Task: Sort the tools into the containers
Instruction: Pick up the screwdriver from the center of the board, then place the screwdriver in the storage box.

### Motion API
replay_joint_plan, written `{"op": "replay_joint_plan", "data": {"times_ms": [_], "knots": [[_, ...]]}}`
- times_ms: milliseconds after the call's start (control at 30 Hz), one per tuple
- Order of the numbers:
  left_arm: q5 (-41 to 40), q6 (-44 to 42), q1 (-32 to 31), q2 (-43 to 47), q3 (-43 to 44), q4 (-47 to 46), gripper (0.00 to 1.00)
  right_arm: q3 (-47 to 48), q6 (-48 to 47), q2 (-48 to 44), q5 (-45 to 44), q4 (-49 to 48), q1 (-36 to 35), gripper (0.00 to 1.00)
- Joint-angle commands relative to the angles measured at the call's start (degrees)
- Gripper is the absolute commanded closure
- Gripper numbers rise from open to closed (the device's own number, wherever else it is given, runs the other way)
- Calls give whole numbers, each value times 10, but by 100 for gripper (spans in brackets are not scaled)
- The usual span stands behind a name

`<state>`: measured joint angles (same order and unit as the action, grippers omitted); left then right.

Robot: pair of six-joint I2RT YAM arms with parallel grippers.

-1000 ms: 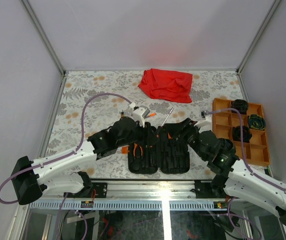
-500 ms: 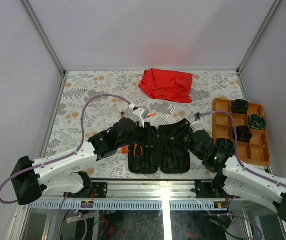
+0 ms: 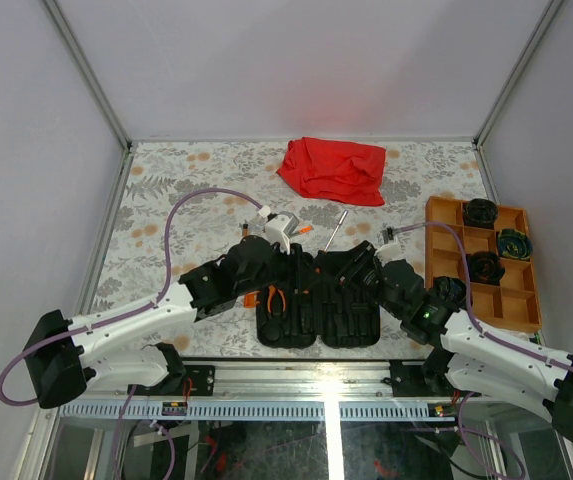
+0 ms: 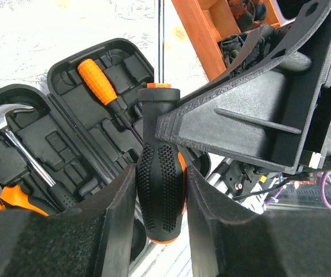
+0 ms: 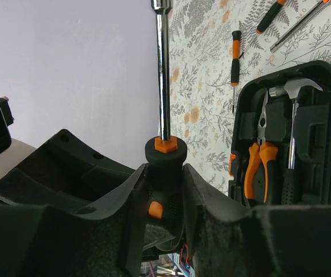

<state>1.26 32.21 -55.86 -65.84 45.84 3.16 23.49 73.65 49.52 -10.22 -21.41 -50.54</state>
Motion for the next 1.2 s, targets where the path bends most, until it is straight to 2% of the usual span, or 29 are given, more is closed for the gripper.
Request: {"op": "replay_joint_plan", "data": {"times_ms": [0, 67, 133, 167, 233, 333, 467, 600, 733, 900, 1033, 1167], "knots": [[-6, 3, -2, -3, 13, -54, 100, 0, 10, -6, 18, -29, -1, 68], [-4, 3, -2, -2, 13, -54, 100, -2, 7, -8, 14, -27, 0, 74], [-1, 3, -2, -2, 13, -54, 97, -5, 4, -9, 9, -28, -1, 85], [0, 3, -2, -2, 13, -54, 91, -5, -2, -12, 5, -27, -1, 90], [3, 5, -2, -2, 13, -54, 72, -3, -16, -21, -10, -12, 0, 98], [4, 7, -3, 3, 11, -55, 56, 10, -47, -42, -48, 51, 0, 100], [-20, 0, 4, 11, 11, -36, 46, 22, -85, -70, -111, 143, 0, 100], [-14, 13, 60, 21, 6, -16, 44, 44, -136, -68, -132, 232, -1, 100], [-2, 24, 101, 23, -3, -2, 43, 68, -211, -49, -74, 287, -1, 100], [-20, 29, 106, -3, -1, 34, 43, 82, -232, -10, 2, 328, -1, 100], [-5, 49, 106, -16, -20, 17, 44, 88, -236, 47, 54, 340, 0, 100], [2, 64, 106, -29, -28, 9, 44, 80, -230, 81, 62, 330, 0, 100]]}}
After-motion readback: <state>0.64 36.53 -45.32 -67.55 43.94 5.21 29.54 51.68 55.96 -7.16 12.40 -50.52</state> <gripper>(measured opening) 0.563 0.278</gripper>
